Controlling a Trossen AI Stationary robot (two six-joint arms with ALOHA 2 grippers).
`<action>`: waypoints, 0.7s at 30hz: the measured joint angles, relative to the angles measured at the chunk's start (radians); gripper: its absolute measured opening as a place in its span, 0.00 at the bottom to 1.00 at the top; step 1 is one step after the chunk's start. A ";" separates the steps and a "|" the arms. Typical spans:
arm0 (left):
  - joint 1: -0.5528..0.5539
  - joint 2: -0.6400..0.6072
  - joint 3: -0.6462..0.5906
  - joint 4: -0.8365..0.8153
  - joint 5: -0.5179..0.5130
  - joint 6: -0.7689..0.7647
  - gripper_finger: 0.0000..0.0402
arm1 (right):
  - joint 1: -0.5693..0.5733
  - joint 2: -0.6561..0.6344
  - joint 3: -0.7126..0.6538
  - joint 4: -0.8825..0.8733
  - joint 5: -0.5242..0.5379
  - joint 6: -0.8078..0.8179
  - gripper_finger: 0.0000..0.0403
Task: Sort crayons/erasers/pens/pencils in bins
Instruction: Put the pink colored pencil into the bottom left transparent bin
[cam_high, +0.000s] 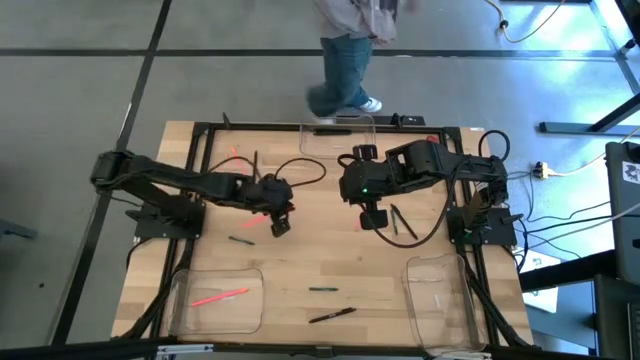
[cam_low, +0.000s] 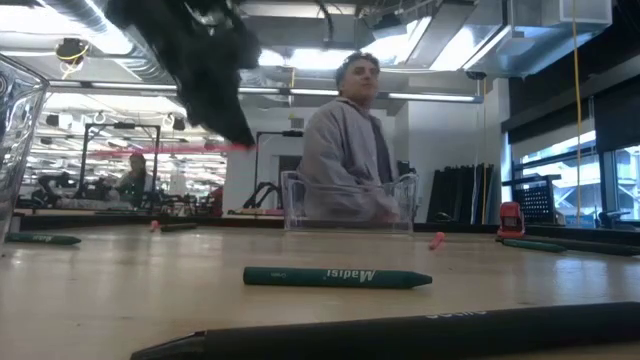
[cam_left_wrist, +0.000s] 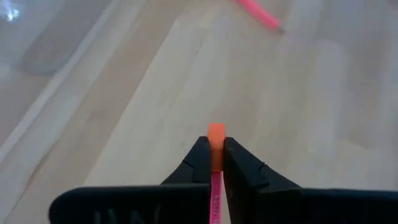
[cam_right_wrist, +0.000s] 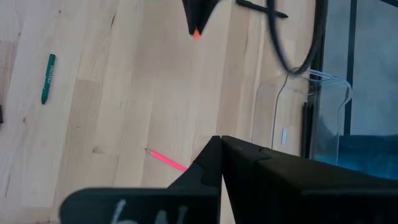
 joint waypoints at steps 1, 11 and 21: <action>-0.010 -0.031 0.000 -0.017 0.001 0.000 0.02 | 0.000 0.000 0.000 0.000 0.000 0.000 0.02; -0.176 -0.273 0.001 -0.073 0.021 -0.129 0.02 | 0.000 0.000 0.000 0.010 0.000 -0.002 0.02; -0.446 -0.329 0.002 -0.076 0.025 -0.351 0.02 | 0.000 0.000 0.000 0.012 0.000 -0.001 0.02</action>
